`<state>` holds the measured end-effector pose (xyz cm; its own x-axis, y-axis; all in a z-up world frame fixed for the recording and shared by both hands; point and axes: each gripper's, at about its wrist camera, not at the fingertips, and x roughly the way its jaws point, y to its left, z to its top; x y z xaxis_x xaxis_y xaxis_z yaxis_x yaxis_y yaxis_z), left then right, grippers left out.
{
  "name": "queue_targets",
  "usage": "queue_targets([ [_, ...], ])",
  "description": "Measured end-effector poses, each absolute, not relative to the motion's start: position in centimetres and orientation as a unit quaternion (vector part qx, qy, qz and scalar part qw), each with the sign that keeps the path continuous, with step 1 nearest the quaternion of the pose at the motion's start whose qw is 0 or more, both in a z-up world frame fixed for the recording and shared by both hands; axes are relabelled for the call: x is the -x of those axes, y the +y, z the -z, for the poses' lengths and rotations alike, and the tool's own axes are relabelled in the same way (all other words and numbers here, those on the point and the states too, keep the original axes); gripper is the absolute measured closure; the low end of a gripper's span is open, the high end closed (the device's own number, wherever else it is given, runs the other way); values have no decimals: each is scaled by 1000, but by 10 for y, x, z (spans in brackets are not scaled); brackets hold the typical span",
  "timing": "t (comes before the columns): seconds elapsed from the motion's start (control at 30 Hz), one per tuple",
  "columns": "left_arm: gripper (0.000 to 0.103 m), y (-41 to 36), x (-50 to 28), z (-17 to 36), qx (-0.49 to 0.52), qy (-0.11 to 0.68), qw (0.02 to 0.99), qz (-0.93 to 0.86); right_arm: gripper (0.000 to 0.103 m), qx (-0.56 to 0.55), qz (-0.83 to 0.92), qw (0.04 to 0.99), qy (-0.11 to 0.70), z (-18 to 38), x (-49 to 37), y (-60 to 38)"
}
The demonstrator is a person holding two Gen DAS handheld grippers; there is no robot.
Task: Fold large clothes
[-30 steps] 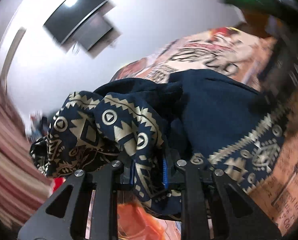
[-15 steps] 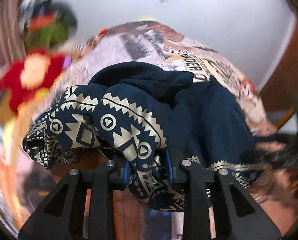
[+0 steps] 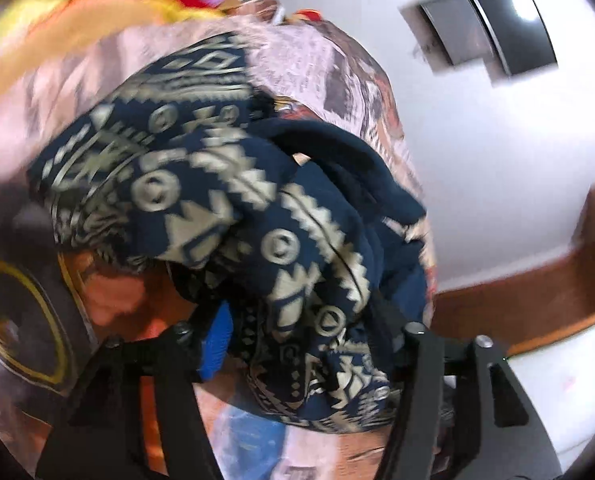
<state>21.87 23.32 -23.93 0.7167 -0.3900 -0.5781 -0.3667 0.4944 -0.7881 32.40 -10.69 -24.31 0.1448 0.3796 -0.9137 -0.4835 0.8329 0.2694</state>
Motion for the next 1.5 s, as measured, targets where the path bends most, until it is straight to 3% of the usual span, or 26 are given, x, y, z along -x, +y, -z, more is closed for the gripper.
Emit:
queue_targets([
  [0.17, 39, 247, -215, 245, 538, 356, 764, -15, 25, 48, -290, 755, 587, 245, -324, -103],
  [0.37, 19, 244, -254, 248, 505, 374, 775, -64, 25, 47, -293, 756, 583, 247, -321, -103],
  [0.5, 16, 240, -280, 262, 483, 408, 768, -103, 25, 52, -296, 757, 581, 247, -318, -103],
  [0.53, 17, 236, -285, 259, 466, 411, 776, -108, 25, 53, -298, 756, 580, 247, -318, -103],
  [0.6, 45, 228, -294, 249, 420, 418, 797, -115, 25, 58, -301, 756, 579, 247, -316, -102],
  [0.7, 63, 207, -308, 225, 318, 434, 835, -117, 25, 69, -306, 756, 574, 248, -314, -102],
  [0.97, 68, 74, -297, 145, -52, 352, 932, -74, 29, 66, -307, 757, 573, 243, -313, -106],
  [1.13, 68, -16, -264, 138, -235, 289, 927, 35, 30, 56, -283, 778, 559, 221, -319, -143],
  [1.3, 68, -64, -245, 157, -315, 286, 898, 112, 30, 35, -234, 808, 540, 188, -326, -199],
  [1.5, 66, -72, -241, 164, -315, 304, 888, 140, 30, -2, -215, 828, 518, 135, -339, -243],
])
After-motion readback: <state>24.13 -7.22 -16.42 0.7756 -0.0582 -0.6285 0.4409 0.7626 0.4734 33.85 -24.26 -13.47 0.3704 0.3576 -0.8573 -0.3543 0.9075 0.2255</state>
